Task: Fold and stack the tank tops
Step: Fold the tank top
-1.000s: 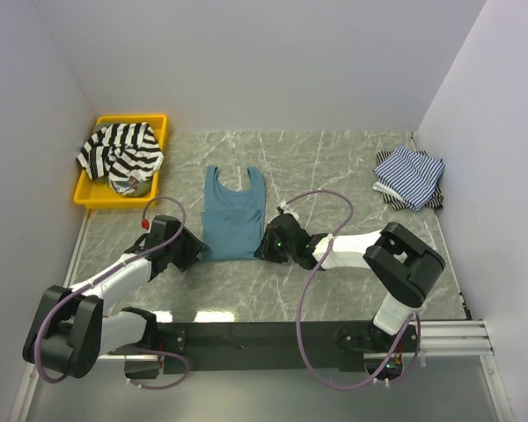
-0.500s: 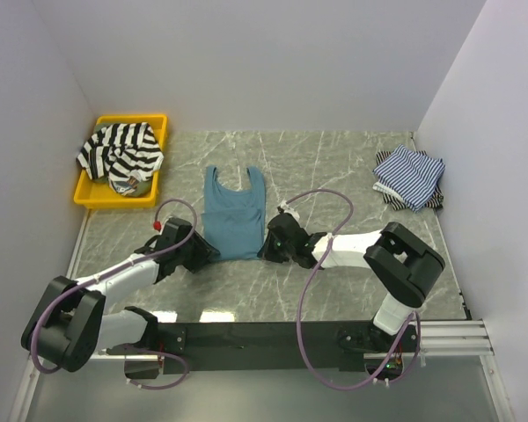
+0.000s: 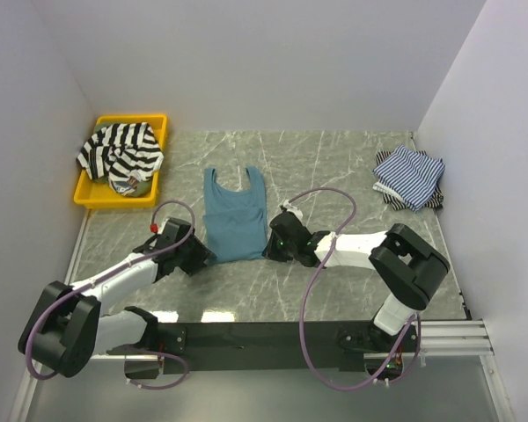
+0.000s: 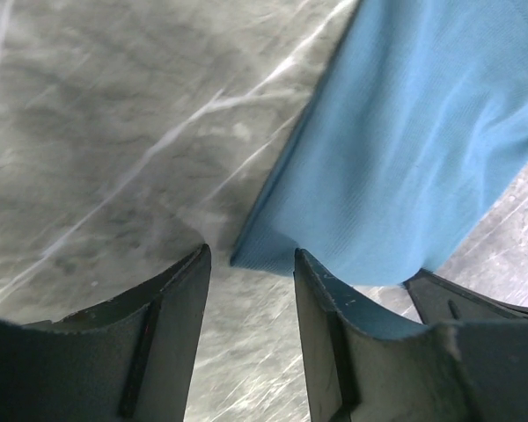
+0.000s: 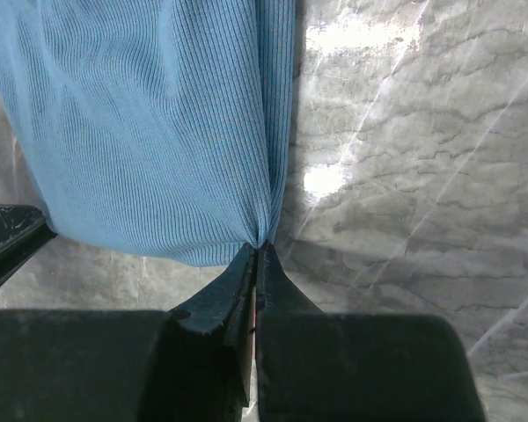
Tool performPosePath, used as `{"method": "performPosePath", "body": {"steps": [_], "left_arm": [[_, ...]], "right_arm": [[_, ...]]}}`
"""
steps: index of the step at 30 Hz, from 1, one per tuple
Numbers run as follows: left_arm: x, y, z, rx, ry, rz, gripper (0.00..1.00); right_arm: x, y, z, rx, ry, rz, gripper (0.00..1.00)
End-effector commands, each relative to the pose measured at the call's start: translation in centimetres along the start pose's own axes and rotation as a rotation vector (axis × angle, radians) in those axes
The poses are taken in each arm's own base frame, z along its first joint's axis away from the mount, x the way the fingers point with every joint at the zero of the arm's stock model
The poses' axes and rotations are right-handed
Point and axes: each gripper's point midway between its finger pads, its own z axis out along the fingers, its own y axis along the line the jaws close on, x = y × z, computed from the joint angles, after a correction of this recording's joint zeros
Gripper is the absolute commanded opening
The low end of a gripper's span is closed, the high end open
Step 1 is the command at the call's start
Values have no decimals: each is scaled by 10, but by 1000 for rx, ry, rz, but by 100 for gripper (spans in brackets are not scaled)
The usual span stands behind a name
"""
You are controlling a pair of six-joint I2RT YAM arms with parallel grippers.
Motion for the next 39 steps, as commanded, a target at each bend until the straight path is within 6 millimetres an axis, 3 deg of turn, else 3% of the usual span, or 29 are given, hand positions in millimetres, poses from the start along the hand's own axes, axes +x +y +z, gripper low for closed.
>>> {"method": "performPosePath", "body": {"steps": [1, 15, 18, 20, 22, 27, 29, 37, 38, 39], "left_arm": [[18, 68, -3, -237, 45, 17, 51], [25, 66, 21, -226, 79, -7, 36], [25, 66, 23, -224, 79, -6, 29], [25, 66, 22, -224, 80, 5, 17], [23, 62, 19, -214, 76, 16, 1], [11, 40, 1, -153, 33, 89, 1], [15, 39, -6, -153, 40, 126, 1], [39, 42, -41, -119, 57, 198, 1], [45, 48, -47, -134, 71, 204, 1], [44, 41, -56, -99, 58, 203, 1]], "right_arm": [[-22, 12, -10, -16, -62, -13, 0], [-21, 12, -9, -12, -51, -29, 0], [-20, 11, -10, -13, -48, -34, 0], [-20, 12, -11, -16, -47, -42, 0], [-21, 12, -12, -18, -48, -47, 0], [-19, 17, -20, -36, -40, -78, 0], [-17, 27, -29, -64, -49, -110, 0], [33, 36, -74, -102, -27, -191, 0], [49, 38, -81, -113, -3, -217, 0], [54, 41, -88, -125, -3, -206, 0]]}}
